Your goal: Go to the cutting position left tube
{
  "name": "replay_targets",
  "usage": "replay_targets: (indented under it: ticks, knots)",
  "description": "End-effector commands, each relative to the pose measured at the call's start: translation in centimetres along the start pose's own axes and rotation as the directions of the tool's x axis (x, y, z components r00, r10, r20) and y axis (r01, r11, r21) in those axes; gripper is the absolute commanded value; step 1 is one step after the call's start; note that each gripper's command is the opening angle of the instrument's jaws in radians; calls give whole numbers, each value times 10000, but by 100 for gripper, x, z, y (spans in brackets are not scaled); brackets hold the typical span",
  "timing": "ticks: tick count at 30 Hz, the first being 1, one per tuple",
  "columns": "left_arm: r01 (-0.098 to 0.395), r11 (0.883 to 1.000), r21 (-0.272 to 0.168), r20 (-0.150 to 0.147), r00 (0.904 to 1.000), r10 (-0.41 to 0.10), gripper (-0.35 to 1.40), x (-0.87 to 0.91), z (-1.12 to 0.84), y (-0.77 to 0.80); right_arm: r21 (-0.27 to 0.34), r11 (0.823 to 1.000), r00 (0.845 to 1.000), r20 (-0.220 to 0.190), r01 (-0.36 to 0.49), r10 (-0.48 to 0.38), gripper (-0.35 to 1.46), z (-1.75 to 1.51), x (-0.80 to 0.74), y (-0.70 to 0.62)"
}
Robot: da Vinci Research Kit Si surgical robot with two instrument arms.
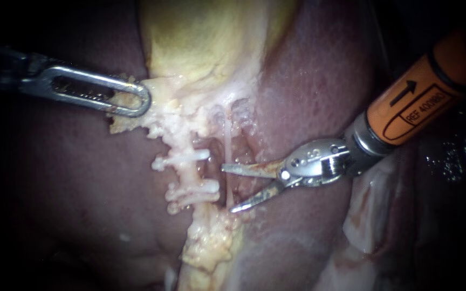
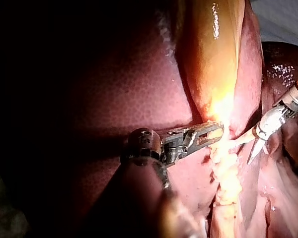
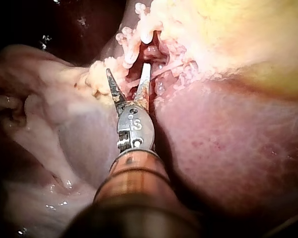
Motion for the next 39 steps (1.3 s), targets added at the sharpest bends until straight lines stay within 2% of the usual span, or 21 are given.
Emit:
replay_targets:
  ticks: [1, 11, 23, 39]
  knots:
    - [-2, 10000, -6, 5, 10000, 2, -35, 0, 1, -1, -24, 10000, 10000, 14, -13, 13, 130, 2, -1, 1]
    - [-5, 10000, -4, 3, 10000, 5, -35, -1, 2, -1, 307, 9995, 9993, -385, 53, -41, 130, 19, 9, 8]
    - [-5, 10000, -3, 2, 10000, 5, -35, -1, 2, -1, 302, 9995, 9970, -773, -26, 49, 130, 38, 20, 17]
    - [-9, 10000, -22, 19, 10000, 9, -35, -1, 3, -1, 529, 9977, 9908, -1262, -416, 480, 130, 77, 47, 31]
